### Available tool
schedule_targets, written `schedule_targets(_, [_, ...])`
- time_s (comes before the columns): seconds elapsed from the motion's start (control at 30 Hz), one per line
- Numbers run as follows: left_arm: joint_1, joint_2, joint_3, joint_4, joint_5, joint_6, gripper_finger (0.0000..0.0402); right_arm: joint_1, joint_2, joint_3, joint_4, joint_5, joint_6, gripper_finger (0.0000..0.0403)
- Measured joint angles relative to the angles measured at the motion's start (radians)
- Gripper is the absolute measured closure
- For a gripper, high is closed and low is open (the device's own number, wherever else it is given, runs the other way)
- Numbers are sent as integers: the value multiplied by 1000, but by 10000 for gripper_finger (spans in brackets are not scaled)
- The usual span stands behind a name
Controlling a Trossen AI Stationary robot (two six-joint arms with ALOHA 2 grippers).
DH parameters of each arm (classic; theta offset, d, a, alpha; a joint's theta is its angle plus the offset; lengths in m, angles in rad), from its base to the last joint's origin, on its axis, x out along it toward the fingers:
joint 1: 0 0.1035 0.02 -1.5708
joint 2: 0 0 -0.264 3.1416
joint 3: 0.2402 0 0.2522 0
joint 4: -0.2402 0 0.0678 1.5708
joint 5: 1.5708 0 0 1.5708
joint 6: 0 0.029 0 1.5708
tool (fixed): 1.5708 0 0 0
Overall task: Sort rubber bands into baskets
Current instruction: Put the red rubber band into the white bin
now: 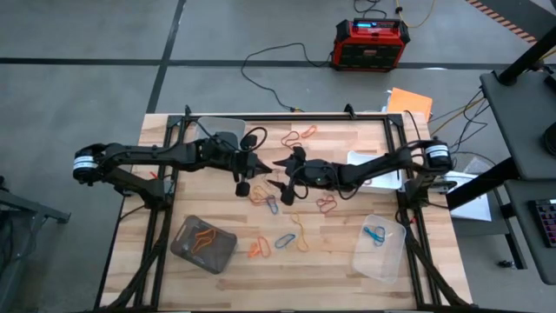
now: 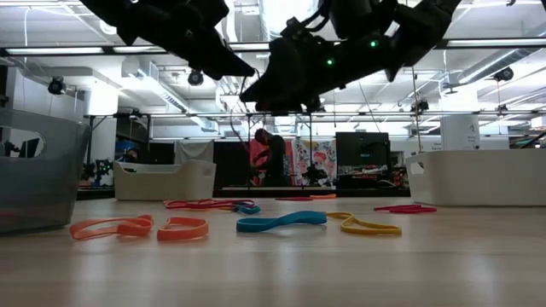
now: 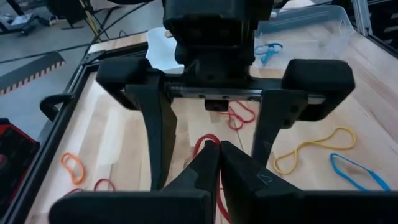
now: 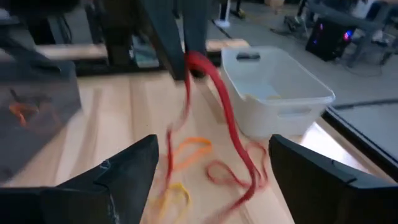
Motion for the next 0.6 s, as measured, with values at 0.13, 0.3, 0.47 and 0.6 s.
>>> schedule_targets(0.13, [0, 0, 0, 26, 0, -10, 401, -11, 28, 0, 82, -31, -28, 119])
schedule_targets(0.3, [0, 0, 0, 61, 0, -19, 401, -23, 44, 8, 105, -90, -34, 165])
schedule_targets(0.47, [0, 1, 0, 67, 3, -19, 401, -23, 42, 18, 107, -90, -64, 250])
schedule_targets(0.6, [0, 1, -1, 77, 3, -19, 401, -24, 42, 25, 115, -90, -73, 331])
